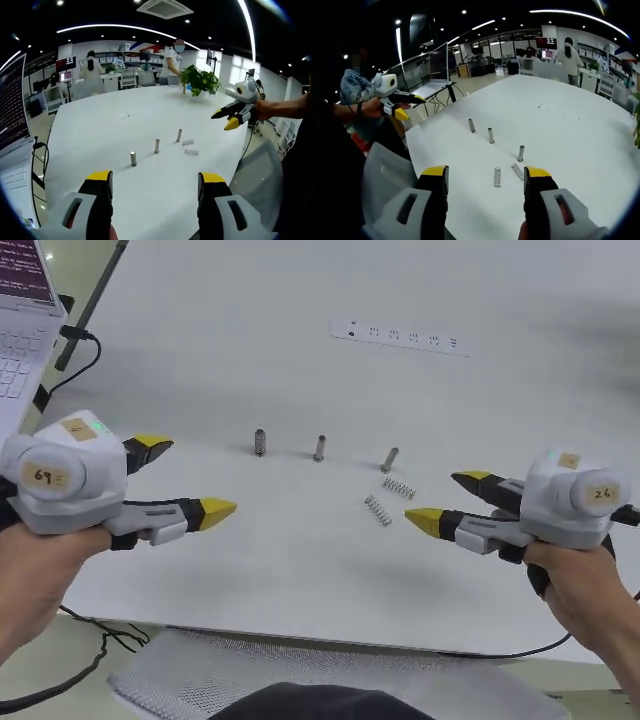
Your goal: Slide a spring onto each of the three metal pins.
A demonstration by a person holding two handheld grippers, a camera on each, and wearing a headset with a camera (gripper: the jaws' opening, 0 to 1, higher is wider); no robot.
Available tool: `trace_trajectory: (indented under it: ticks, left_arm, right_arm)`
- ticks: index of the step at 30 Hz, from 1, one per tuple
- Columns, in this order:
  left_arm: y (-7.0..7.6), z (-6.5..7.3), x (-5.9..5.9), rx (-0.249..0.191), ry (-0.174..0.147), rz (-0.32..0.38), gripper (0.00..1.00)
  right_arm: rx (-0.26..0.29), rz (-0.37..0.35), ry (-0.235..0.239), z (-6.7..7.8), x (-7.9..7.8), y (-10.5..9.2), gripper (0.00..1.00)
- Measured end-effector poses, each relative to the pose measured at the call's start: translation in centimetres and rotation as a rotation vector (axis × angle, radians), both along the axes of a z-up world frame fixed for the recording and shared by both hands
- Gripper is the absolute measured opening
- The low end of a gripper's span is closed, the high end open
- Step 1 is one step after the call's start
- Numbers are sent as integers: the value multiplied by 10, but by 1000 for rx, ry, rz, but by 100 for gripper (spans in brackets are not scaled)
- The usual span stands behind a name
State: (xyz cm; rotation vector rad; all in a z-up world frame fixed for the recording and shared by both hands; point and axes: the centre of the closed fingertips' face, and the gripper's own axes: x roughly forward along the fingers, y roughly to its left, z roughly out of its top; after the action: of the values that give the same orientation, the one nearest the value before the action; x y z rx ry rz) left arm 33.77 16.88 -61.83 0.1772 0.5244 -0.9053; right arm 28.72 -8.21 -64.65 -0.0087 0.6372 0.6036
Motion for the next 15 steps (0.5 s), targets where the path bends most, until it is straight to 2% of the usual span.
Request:
trace_trajectory:
  ticks: [15]
  left_arm:
    - [0, 1, 1, 0, -2, 3, 65]
  right_arm:
    - [4, -3, 6, -2, -8, 2, 62]
